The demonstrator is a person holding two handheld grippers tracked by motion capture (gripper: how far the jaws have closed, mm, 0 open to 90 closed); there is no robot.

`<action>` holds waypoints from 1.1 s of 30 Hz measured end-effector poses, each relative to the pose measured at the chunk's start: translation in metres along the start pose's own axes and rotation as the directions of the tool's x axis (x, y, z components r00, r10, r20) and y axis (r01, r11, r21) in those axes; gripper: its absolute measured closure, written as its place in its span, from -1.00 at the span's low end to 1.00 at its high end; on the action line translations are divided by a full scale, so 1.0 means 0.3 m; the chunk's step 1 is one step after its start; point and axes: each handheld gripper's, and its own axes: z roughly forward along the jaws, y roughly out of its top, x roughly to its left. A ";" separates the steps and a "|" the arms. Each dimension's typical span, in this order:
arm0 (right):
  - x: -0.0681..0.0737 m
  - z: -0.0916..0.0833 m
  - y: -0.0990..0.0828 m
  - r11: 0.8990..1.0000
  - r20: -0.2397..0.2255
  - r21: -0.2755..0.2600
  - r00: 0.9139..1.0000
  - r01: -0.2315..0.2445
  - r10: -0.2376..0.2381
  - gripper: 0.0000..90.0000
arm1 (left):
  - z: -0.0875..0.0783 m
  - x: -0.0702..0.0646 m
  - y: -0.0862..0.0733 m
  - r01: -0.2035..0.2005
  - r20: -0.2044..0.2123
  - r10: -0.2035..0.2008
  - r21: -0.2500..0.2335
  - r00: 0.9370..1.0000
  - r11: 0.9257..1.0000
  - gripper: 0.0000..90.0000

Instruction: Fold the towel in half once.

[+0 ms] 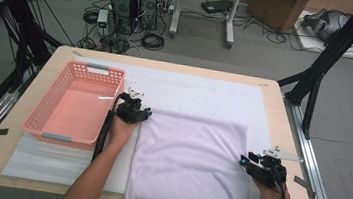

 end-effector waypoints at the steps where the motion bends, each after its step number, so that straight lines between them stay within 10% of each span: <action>1: -0.010 0.006 0.008 1.000 0.010 -0.004 1.000 -0.007 0.007 0.28 | 0.000 -0.003 -0.001 -0.009 0.006 0.009 0.003 1.000 1.000 0.16; 5: -0.056 0.060 0.055 0.999 0.035 -0.006 0.998 -0.042 0.043 0.15 | 0.000 -0.020 -0.004 -0.038 0.044 0.038 0.005 0.998 0.999 0.06; 10: -0.109 0.169 0.132 0.998 0.069 0.018 0.996 -0.065 0.063 0.00 | 0.001 -0.038 -0.005 -0.089 0.084 0.089 -0.002 0.992 0.996 0.55; 16: -0.142 0.277 0.188 0.993 0.054 0.098 0.997 -0.066 0.061 0.07 | 0.008 -0.042 -0.003 0.035 0.090 -0.036 0.011 0.995 0.999 0.83; 19: -0.132 0.281 0.189 0.994 0.074 0.092 0.996 -0.051 0.045 0.38 | 0.007 -0.042 -0.001 0.050 0.084 -0.052 0.016 0.995 0.999 0.87; 20: -0.136 0.276 0.189 0.994 0.045 0.094 0.997 -0.062 0.058 0.78 | 0.007 -0.043 0.000 0.055 0.080 -0.056 0.016 0.995 0.998 0.88; 24: -0.117 0.275 0.196 0.994 0.032 0.106 0.999 0.002 -0.006 0.90 | 0.003 -0.041 0.009 0.071 0.061 -0.071 0.006 0.996 0.997 0.90; 33: -0.148 0.269 0.258 1.000 0.086 -0.017 0.996 0.021 -0.019 0.92 | -0.004 -0.016 0.092 0.153 0.056 -0.149 -0.078 0.987 0.985 0.91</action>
